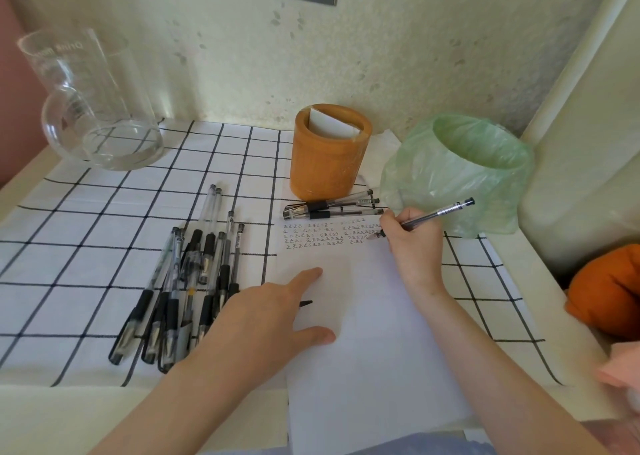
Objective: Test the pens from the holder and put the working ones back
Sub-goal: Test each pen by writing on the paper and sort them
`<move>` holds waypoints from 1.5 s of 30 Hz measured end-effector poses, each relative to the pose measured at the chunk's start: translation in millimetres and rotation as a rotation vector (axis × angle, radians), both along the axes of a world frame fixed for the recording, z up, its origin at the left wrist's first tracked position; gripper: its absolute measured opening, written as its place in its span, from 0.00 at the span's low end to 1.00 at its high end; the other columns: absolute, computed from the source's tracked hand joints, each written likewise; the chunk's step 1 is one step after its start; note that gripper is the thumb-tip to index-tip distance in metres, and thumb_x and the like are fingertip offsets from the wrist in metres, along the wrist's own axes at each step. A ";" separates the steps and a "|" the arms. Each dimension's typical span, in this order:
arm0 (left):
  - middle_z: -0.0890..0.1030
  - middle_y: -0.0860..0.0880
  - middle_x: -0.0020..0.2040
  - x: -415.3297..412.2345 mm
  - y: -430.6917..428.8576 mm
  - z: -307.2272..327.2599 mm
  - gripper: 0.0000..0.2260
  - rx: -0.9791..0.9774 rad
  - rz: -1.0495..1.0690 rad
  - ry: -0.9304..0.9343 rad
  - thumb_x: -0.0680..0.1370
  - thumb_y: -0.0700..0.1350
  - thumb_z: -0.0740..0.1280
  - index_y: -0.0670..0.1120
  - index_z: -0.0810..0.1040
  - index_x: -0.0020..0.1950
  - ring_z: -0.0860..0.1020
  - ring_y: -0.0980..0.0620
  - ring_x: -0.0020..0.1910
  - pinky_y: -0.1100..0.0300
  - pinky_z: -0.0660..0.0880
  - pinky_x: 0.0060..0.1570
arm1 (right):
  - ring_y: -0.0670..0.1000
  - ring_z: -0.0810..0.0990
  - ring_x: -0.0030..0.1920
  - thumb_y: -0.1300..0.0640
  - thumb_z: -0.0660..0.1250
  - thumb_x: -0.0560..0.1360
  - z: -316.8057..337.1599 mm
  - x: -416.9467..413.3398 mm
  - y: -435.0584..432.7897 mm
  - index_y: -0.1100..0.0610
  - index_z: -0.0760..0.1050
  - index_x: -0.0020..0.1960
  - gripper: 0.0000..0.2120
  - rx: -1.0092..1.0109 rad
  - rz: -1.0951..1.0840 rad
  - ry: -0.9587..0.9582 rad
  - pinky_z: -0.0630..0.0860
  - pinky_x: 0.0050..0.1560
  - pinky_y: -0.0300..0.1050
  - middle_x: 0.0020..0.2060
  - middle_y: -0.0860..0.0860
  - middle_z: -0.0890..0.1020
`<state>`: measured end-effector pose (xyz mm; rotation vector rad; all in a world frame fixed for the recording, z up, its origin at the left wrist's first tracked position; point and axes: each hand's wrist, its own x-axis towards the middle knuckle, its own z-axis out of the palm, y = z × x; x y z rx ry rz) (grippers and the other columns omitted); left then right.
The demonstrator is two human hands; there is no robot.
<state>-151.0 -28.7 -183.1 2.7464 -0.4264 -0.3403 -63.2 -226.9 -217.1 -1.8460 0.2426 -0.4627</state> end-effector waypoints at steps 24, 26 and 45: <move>0.73 0.56 0.37 0.0 -0.1 2.4 0.34 0.015 -0.003 0.023 0.72 0.66 0.61 0.62 0.49 0.73 0.76 0.56 0.42 0.61 0.75 0.44 | 0.49 0.60 0.29 0.65 0.66 0.72 1.6 -0.6 1.6 0.56 0.60 0.29 0.19 -0.029 0.009 -0.025 0.58 0.31 0.44 0.24 0.52 0.63; 0.73 0.56 0.38 0.2 -0.3 2.3 0.34 0.014 -0.004 0.025 0.72 0.66 0.61 0.62 0.49 0.73 0.76 0.55 0.42 0.61 0.75 0.44 | 0.51 0.61 0.30 0.65 0.66 0.72 1.4 -0.8 1.2 0.58 0.62 0.30 0.17 -0.018 0.014 -0.024 0.59 0.31 0.44 0.25 0.55 0.64; 0.70 0.56 0.35 0.0 -0.3 1.9 0.34 0.026 -0.011 0.029 0.72 0.66 0.60 0.62 0.49 0.74 0.74 0.55 0.40 0.62 0.74 0.42 | 0.49 0.58 0.30 0.66 0.66 0.71 2.7 -2.3 3.3 0.63 0.63 0.31 0.14 -0.048 0.009 -0.023 0.56 0.29 0.42 0.26 0.54 0.61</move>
